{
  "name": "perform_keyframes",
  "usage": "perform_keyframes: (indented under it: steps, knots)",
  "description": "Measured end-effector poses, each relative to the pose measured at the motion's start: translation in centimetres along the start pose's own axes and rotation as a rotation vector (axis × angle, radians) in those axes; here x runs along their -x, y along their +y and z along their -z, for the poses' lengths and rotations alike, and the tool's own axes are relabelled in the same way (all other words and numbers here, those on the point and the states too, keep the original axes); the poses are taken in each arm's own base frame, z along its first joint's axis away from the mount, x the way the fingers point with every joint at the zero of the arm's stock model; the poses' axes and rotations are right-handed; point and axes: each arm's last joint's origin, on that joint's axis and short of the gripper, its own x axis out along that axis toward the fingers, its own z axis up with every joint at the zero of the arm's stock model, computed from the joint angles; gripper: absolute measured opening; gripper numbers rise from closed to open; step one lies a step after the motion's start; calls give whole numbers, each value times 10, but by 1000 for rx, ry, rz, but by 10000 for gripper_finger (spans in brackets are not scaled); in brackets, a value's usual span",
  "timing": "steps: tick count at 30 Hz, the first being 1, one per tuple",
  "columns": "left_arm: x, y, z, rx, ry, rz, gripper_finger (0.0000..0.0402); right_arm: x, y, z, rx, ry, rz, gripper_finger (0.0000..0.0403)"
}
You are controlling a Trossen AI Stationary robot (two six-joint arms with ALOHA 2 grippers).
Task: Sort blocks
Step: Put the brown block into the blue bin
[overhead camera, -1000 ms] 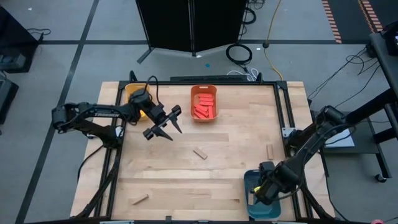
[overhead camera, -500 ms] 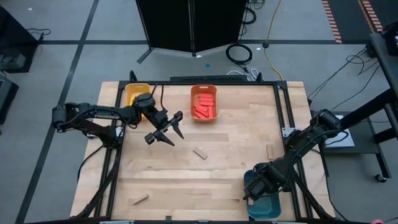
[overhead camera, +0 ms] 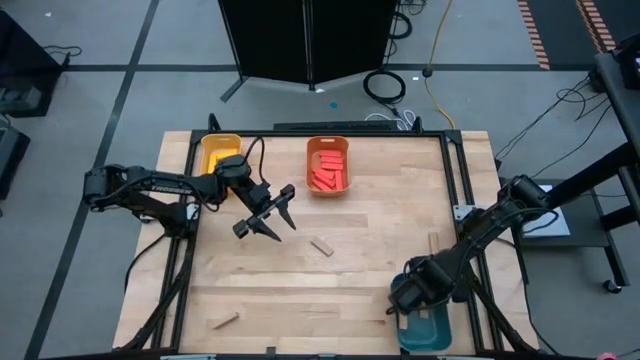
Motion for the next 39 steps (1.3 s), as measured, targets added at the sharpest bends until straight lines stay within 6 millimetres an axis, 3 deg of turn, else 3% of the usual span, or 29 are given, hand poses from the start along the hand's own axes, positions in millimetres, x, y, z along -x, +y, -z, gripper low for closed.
perform_keyframes:
  steps: [9, 15, 24, 32, 39]
  knots:
    - [0, 0, 0, 0, 0, 0, 211, 3, 5, -5, 37, 9, -13, 192]
    - [0, 0, 0, 0, 0, 0, 211, 12, 9, -5, 107, 57, -97, 189]
    - [0, 0, 0, 0, 0, -2, 211, 39, -7, -8, 121, 18, -247, 183]
    - [0, 0, 0, 0, 0, -3, 211, 61, -23, -33, 131, -273, -365, 183]
    - [1, 1, 0, -53, 0, -7, 211, 79, 2, -61, 251, -634, -548, 183]
